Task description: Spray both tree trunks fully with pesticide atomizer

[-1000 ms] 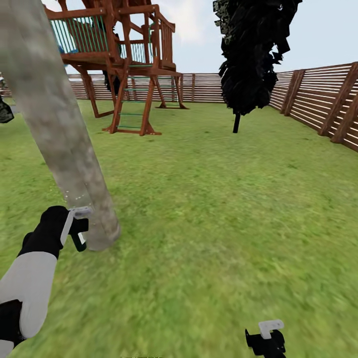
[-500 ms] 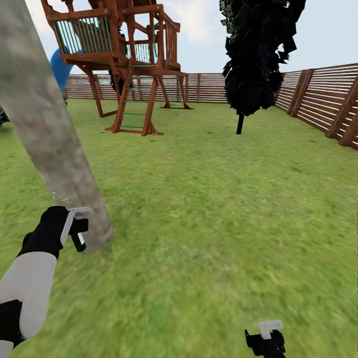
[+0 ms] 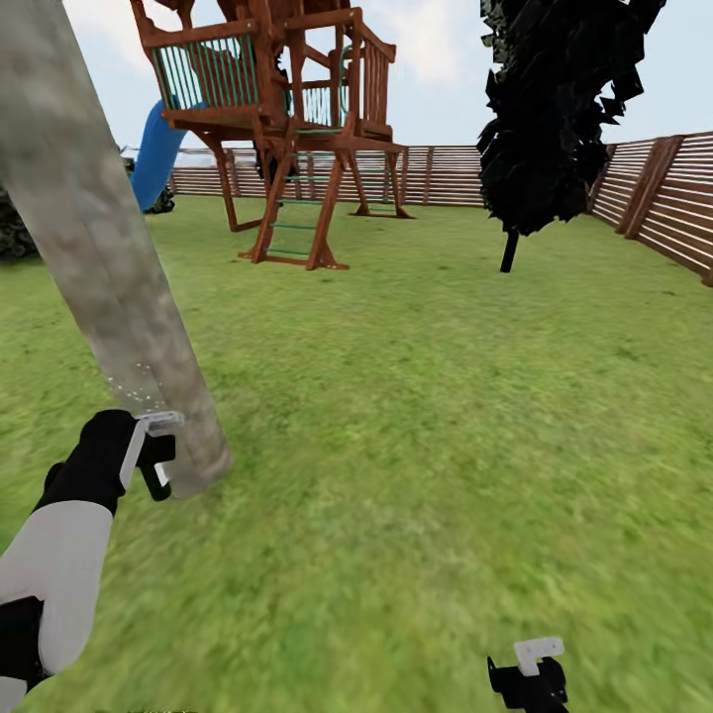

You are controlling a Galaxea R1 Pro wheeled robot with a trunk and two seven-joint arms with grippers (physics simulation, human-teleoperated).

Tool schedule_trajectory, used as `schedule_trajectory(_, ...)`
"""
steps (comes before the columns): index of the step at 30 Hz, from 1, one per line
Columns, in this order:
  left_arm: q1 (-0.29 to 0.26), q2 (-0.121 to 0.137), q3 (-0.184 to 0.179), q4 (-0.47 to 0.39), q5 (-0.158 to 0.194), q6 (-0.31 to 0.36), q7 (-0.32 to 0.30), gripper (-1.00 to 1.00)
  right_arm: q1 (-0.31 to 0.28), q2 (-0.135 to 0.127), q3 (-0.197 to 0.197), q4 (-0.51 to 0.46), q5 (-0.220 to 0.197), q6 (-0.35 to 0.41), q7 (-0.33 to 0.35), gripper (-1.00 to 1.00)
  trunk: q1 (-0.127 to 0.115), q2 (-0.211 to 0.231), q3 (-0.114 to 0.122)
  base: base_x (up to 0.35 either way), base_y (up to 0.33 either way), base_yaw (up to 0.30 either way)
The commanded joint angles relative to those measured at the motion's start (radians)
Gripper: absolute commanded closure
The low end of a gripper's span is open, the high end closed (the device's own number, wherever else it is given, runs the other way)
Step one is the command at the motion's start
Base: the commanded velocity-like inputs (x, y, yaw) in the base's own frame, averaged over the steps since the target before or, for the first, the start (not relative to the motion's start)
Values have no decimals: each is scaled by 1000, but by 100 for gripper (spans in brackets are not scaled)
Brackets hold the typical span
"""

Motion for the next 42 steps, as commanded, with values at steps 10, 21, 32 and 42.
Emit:
schedule_trajectory(10, 1, -1, -1, 0, 0, 0, 0, 100, 0, -1, 0, 0, 0, 0, 0, -100, 0, 0, 0, 138, -266, 198)
schedule_trajectory(21, 2, 2, -3, 0, 0, 0, 0, 100, 0, -1, 0, -2, 0, 0, 0, -100, 0, 0, 0, 227, -215, 2)
schedule_trajectory(32, 5, 52, 7, 2, -3, -1, -1, 100, 0, 1, 0, 0, 0, 0, 0, -100, 0, 0, 0, 223, -214, 205)
schedule_trajectory(42, 26, -10, 0, 15, -2, -3, 1, 100, 0, 1, 0, 0, 0, 0, 0, -100, 0, 0, 0, 175, -231, 263)
